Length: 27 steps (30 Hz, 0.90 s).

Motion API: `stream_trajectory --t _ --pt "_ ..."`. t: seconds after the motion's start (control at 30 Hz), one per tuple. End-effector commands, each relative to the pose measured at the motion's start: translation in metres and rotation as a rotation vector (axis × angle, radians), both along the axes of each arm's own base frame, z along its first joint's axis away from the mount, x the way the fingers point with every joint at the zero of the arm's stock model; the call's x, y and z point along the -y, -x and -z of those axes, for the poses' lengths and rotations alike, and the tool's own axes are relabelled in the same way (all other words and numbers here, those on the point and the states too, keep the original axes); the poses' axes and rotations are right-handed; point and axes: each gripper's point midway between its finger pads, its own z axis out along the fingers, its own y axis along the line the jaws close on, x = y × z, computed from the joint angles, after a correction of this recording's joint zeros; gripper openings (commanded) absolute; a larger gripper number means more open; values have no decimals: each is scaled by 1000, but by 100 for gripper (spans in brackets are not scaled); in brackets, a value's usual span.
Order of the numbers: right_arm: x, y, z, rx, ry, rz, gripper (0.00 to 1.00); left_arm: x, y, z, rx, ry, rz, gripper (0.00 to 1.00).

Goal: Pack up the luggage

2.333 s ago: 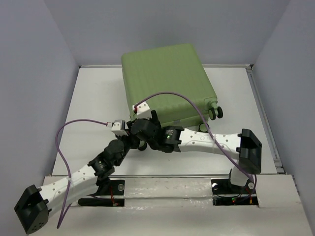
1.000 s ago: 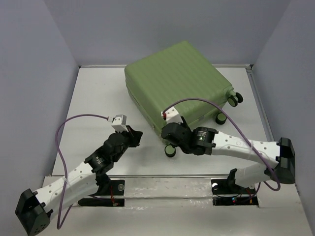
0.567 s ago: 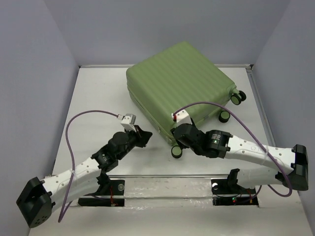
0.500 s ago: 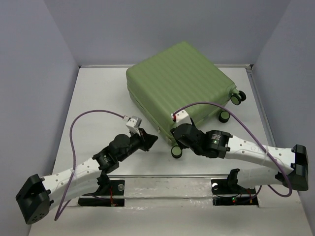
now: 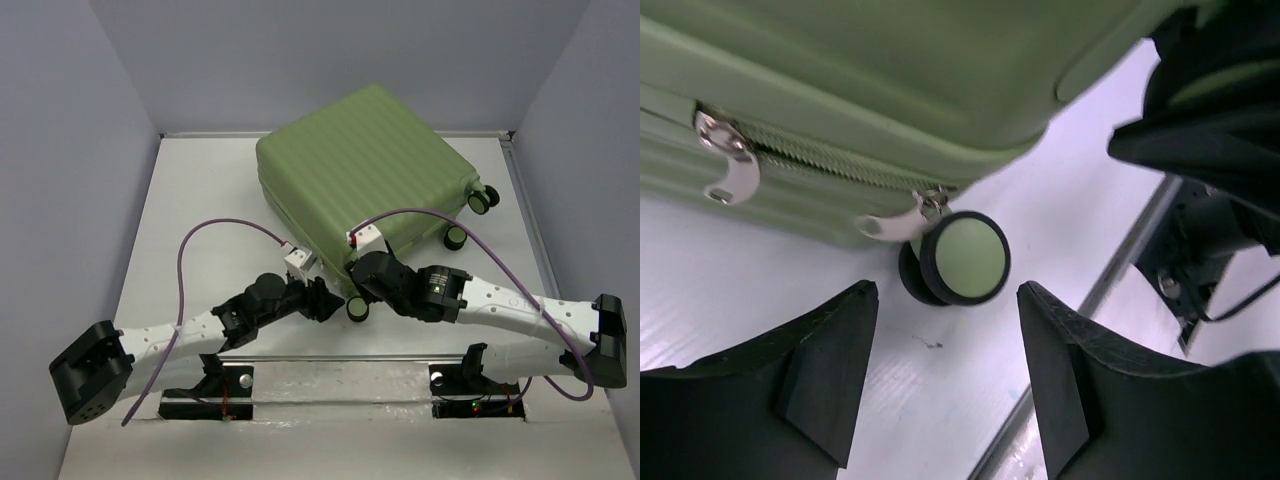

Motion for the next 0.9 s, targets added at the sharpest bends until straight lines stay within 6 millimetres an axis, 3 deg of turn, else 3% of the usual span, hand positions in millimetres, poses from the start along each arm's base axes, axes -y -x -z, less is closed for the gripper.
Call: stream_trajectory --t 0.0,0.17,0.3,0.4,0.47,0.53,0.57,0.7,0.87 --pt "-32 -2 -16 19 -158 -51 7 13 -31 -41 127 51 -90 69" --pt "-38 0 -13 11 -169 -78 7 22 -47 -42 136 31 -139 69" --pt "-44 4 -11 1 -190 -112 7 19 -63 -35 136 -9 -234 64" --pt "-48 7 -10 -5 -204 -143 7 20 -67 -35 145 -23 -275 46" --pt "-47 8 -8 -5 -206 -144 7 17 -70 -36 149 -26 -303 21" --pt "-46 8 -7 -6 -207 -143 7 16 -70 -38 152 -26 -317 8" --pt "-45 9 -8 -5 -214 -144 7 13 -70 -39 152 -30 -328 6" --pt "-39 11 -2 -10 -213 -136 7 -10 -76 -34 130 -69 -438 6" --pt "-27 15 5 -18 -199 -122 7 -62 -78 -11 88 -184 -584 6"
